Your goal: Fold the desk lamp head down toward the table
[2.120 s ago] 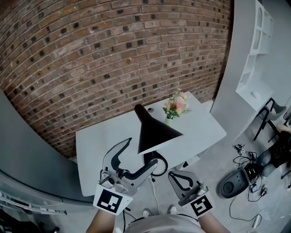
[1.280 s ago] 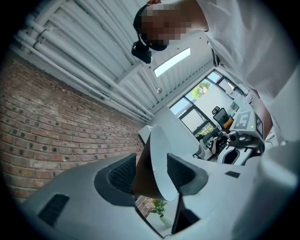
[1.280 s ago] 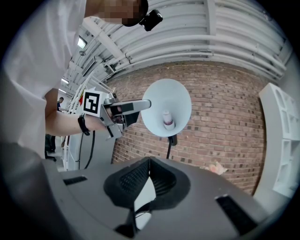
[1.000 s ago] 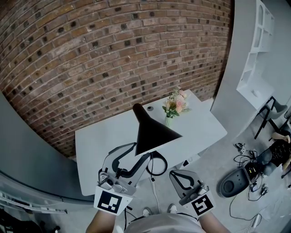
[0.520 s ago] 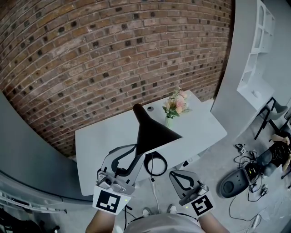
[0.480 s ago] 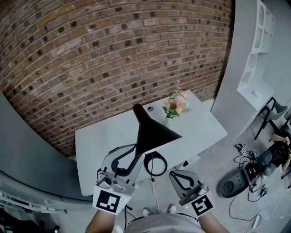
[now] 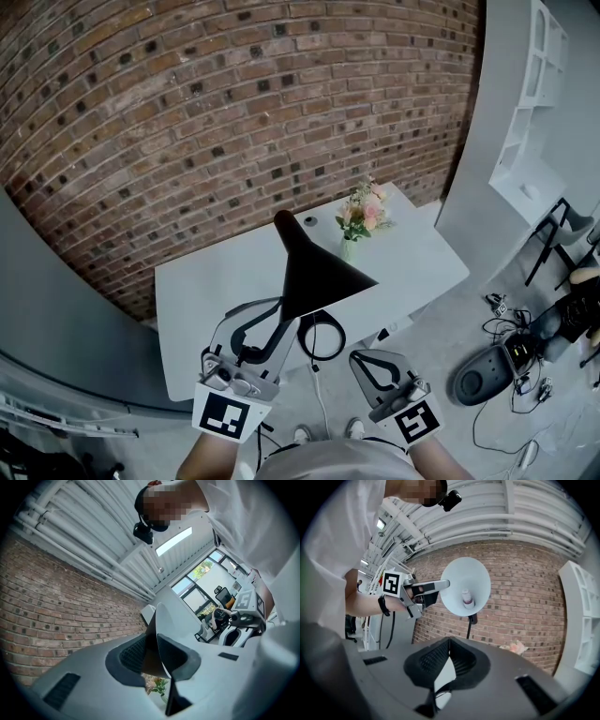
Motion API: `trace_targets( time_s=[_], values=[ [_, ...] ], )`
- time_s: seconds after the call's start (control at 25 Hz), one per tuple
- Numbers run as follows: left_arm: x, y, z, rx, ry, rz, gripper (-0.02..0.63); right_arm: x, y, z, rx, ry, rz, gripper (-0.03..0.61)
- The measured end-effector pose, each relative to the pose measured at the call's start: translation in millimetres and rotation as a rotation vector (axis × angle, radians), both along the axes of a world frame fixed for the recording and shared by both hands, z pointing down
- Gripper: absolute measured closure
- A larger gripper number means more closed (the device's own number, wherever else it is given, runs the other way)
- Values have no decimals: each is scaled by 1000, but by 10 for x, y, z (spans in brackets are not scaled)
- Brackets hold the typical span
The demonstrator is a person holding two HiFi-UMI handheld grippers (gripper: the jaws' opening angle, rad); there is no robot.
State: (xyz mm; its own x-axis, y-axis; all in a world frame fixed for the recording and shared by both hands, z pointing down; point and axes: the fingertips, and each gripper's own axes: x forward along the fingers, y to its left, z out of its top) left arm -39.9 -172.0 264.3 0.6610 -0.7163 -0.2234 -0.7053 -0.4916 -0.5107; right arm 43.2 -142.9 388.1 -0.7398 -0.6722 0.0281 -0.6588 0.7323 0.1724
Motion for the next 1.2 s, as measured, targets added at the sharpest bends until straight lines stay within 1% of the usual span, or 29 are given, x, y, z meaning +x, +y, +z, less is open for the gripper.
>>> trace_targets(
  time_s=[0.4, 0.76, 1.2],
  values=[
    [21, 45, 169, -43, -19, 0, 537, -2, 16, -11, -5, -10, -7, 560],
    [19, 92, 285, -74, -10, -11, 537, 45, 41, 1, -13, -11, 4, 560],
    [31, 121, 437, -105, -38, -13, 537, 37, 86, 18, -19, -14, 1, 560]
  ],
)
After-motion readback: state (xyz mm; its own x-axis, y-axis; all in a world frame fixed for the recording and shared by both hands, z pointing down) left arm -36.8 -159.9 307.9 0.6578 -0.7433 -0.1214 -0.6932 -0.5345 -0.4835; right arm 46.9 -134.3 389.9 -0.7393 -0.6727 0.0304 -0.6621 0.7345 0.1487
